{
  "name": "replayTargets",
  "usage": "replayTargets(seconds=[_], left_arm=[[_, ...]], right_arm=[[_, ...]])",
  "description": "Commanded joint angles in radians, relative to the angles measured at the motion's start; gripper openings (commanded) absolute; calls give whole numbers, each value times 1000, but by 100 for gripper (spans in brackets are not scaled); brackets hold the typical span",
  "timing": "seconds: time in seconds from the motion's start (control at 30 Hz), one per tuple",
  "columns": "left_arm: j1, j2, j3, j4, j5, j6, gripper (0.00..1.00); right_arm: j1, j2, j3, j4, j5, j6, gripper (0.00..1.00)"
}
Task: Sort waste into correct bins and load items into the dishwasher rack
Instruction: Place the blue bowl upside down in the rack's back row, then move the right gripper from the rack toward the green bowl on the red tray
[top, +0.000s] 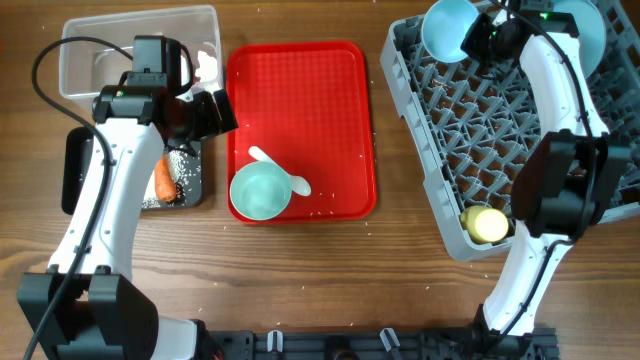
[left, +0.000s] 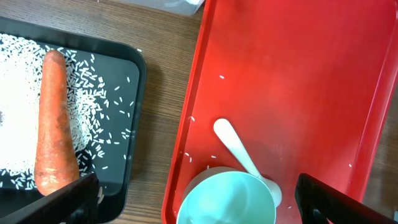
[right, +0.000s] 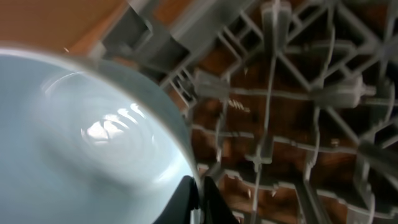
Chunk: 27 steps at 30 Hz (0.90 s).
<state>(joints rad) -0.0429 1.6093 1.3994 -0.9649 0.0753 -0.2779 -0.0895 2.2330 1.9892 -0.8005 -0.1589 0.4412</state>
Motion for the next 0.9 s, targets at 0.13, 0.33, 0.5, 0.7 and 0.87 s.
replayTargets(seconds=[0.13, 0.33, 0.5, 0.7, 0.87], left_arm=[[0, 8, -7, 0, -10, 9, 100], [0, 8, -7, -1, -10, 9, 100], [0, 8, -7, 0, -10, 9, 100], [0, 8, -7, 0, -10, 9, 100], [0, 8, -7, 0, -10, 9, 100]], right_arm=[[0, -32, 2, -37, 199, -53, 4], [60, -220, 2, -184, 706, -46, 4], [290, -225, -4, -229, 1109, -49, 4], [394, -172, -38, -183, 1295, -86, 4], [406, -134, -81, 32, 1437, -356, 4]])
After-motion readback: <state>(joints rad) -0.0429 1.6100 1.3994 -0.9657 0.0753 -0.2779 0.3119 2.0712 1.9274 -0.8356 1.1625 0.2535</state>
